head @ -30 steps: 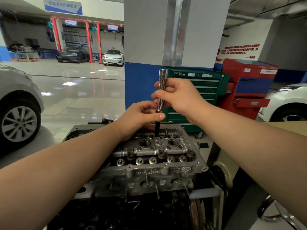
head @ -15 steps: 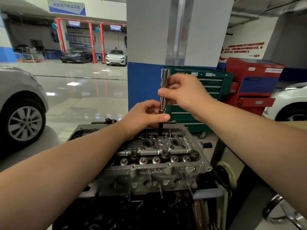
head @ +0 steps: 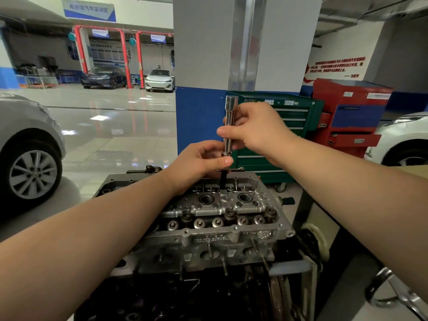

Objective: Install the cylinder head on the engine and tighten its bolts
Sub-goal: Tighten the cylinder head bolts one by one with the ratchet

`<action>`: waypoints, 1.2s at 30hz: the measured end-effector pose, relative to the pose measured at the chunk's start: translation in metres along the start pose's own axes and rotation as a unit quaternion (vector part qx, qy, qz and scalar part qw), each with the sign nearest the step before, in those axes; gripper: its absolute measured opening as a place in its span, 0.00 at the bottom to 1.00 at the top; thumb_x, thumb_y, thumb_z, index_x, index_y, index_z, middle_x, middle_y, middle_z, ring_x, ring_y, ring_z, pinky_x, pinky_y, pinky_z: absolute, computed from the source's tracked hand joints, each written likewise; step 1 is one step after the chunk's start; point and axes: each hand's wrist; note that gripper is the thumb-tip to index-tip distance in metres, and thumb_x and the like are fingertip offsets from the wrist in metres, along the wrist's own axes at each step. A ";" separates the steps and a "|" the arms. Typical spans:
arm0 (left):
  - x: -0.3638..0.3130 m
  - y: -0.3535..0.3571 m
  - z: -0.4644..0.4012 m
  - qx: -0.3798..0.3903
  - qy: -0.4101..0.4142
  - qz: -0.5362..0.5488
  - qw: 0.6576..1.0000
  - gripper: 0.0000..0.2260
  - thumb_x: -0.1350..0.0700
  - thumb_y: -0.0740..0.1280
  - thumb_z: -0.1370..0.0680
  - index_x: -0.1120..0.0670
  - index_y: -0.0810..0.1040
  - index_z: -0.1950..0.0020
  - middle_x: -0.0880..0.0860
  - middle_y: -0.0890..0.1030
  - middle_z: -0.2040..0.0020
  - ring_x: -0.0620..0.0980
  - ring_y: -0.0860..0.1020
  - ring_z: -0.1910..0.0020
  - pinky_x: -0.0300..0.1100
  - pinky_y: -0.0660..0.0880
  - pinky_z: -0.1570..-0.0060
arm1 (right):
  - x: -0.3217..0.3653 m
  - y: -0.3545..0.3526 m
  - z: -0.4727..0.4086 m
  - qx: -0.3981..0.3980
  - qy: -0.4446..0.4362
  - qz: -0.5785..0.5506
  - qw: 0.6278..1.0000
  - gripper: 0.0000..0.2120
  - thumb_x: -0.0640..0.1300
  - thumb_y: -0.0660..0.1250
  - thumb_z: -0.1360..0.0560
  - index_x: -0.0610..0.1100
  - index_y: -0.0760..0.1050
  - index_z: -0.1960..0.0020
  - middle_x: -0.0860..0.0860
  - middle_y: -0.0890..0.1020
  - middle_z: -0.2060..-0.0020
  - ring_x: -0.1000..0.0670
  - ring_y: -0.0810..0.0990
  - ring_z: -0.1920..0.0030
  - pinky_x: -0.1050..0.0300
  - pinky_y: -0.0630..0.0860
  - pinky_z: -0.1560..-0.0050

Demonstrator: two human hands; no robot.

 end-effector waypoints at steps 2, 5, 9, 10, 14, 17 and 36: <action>0.001 0.000 -0.002 -0.033 0.006 -0.047 0.998 0.18 0.45 0.81 0.31 0.51 0.84 0.46 0.52 0.85 0.51 0.52 0.84 0.50 0.54 0.84 0.45 | -0.001 0.004 -0.001 -0.048 -0.012 0.073 0.996 0.16 0.49 0.83 0.30 0.44 0.80 0.51 0.46 0.85 0.59 0.46 0.87 0.57 0.50 0.84 0.61; 0.000 -0.003 -0.003 -0.039 0.006 -0.064 0.997 0.11 0.46 0.81 0.31 0.49 0.85 0.54 0.53 0.85 0.56 0.52 0.84 0.53 0.55 0.83 0.41 | -0.001 0.005 -0.001 -0.026 -0.014 0.060 0.998 0.13 0.53 0.79 0.26 0.47 0.81 0.49 0.50 0.87 0.57 0.50 0.87 0.54 0.50 0.82 0.54; -0.003 -0.004 0.001 -0.012 0.006 -0.060 0.998 0.06 0.50 0.74 0.22 0.49 0.88 0.49 0.54 0.88 0.49 0.53 0.86 0.44 0.57 0.79 0.33 | -0.006 -0.005 -0.003 0.093 0.024 -0.056 0.994 0.12 0.36 0.69 0.20 0.45 0.79 0.38 0.49 0.89 0.51 0.50 0.88 0.49 0.48 0.85 0.45; -0.004 -0.003 0.003 -0.011 0.006 -0.065 0.998 0.08 0.50 0.72 0.21 0.51 0.87 0.47 0.54 0.88 0.47 0.53 0.86 0.43 0.57 0.77 0.32 | -0.007 -0.007 -0.003 0.095 0.023 -0.062 0.993 0.12 0.34 0.69 0.20 0.44 0.79 0.39 0.48 0.89 0.51 0.49 0.88 0.50 0.47 0.85 0.45; -0.008 0.004 0.003 -0.036 0.000 -0.086 0.996 0.17 0.47 0.76 0.24 0.53 0.84 0.38 0.54 0.86 0.44 0.54 0.84 0.42 0.55 0.78 0.34 | -0.011 0.000 0.000 -0.009 -0.001 -0.011 1.000 0.12 0.39 0.80 0.27 0.44 0.79 0.49 0.45 0.86 0.59 0.48 0.88 0.58 0.45 0.87 0.55; -0.007 0.002 0.000 -0.069 0.022 -0.130 0.989 0.18 0.50 0.81 0.27 0.55 0.83 0.42 0.54 0.84 0.55 0.50 0.82 0.55 0.48 0.79 0.44 | -0.011 0.008 -0.001 -0.043 -0.023 0.053 0.997 0.14 0.49 0.82 0.29 0.48 0.79 0.50 0.50 0.85 0.60 0.50 0.87 0.59 0.47 0.86 0.54; -0.004 0.000 0.000 -0.026 0.002 -0.095 0.995 0.04 0.57 0.75 0.22 0.54 0.84 0.49 0.52 0.88 0.53 0.50 0.86 0.50 0.47 0.81 0.45 | -0.021 0.009 -0.003 0.018 0.005 -0.111 0.994 0.09 0.39 0.69 0.18 0.48 0.80 0.40 0.49 0.88 0.51 0.49 0.87 0.48 0.46 0.83 0.42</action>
Point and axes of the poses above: each hand's wrist, its own z-axis away from the middle knuckle, its own y-axis out of the palm, x = y × z
